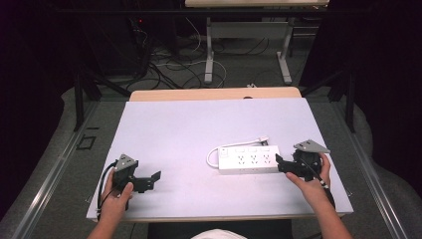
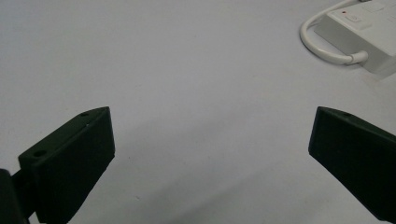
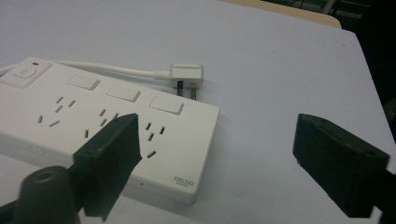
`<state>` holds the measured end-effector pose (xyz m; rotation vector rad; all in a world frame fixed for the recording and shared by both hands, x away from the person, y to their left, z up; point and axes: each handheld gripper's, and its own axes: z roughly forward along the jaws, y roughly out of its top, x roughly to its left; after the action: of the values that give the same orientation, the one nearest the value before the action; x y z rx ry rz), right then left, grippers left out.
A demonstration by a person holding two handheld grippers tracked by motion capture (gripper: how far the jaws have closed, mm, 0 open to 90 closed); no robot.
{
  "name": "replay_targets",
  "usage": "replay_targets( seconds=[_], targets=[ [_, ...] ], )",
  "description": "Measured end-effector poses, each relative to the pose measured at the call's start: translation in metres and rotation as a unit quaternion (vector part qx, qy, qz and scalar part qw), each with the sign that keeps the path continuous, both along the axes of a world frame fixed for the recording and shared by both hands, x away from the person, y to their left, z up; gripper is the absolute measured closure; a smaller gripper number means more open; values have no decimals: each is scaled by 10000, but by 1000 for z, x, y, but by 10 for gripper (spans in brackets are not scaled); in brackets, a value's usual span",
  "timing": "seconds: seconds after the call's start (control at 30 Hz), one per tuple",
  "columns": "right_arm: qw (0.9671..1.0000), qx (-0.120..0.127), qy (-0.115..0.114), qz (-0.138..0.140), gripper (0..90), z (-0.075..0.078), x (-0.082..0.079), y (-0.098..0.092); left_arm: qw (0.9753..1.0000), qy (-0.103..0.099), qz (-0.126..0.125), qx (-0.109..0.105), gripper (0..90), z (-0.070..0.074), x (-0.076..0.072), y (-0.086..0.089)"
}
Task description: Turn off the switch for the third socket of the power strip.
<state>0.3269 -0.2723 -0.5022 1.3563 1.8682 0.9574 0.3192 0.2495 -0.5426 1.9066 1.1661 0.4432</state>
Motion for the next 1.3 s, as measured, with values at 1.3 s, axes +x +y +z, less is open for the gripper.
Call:
replay_targets(
  seconds=[1.3],
  targets=[
    [9991,207,336,138,403,41,52,16,9999,-64,117,-20,4,-1,-2,-2]
  ],
)
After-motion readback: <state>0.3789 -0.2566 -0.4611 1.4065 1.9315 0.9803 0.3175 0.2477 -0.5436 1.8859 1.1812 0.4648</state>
